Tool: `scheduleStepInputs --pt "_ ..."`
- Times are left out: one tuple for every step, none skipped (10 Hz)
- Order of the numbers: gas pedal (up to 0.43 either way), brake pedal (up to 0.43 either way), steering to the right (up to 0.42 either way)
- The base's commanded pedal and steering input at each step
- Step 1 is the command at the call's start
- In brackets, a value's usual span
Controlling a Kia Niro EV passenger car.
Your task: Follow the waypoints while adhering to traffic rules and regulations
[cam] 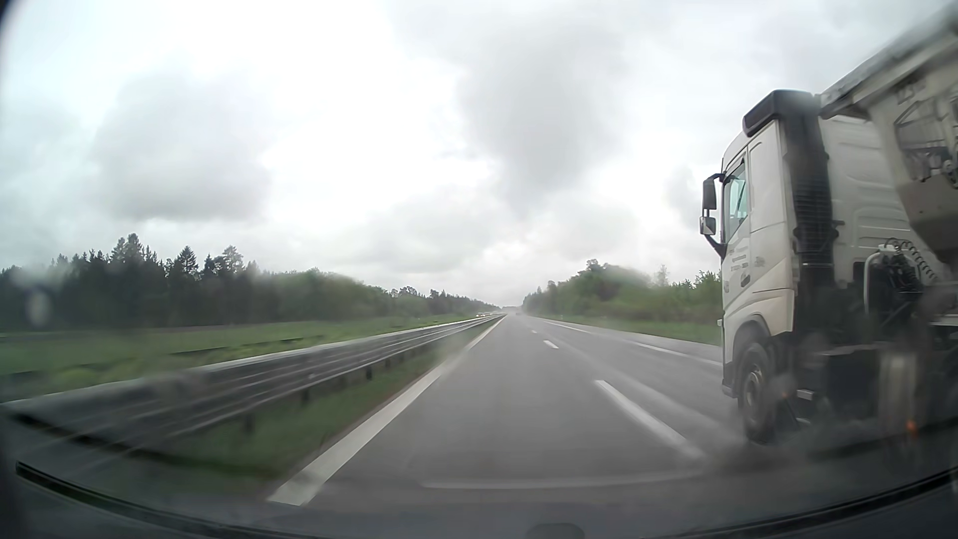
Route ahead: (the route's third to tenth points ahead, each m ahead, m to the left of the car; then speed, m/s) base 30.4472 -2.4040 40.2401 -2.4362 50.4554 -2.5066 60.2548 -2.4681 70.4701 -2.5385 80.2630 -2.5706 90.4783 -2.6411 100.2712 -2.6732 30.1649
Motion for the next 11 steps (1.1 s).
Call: scheduleStepInputs --pt "0.287 0.0 -0.001" --pt "0.287 0.0 -0.001" --pt "0.287 0.0 -0.001" --pt "0.287 0.0 -0.001" --pt "0.287 0.0 -0.001" --pt "0.287 0.0 -0.001" --pt "0.287 0.0 -0.001" --pt "0.287 0.0 -0.001" --pt "0.287 0.0 -0.001" --pt "0.287 0.0 -0.001" --pt "0.287 0.0 -0.001"
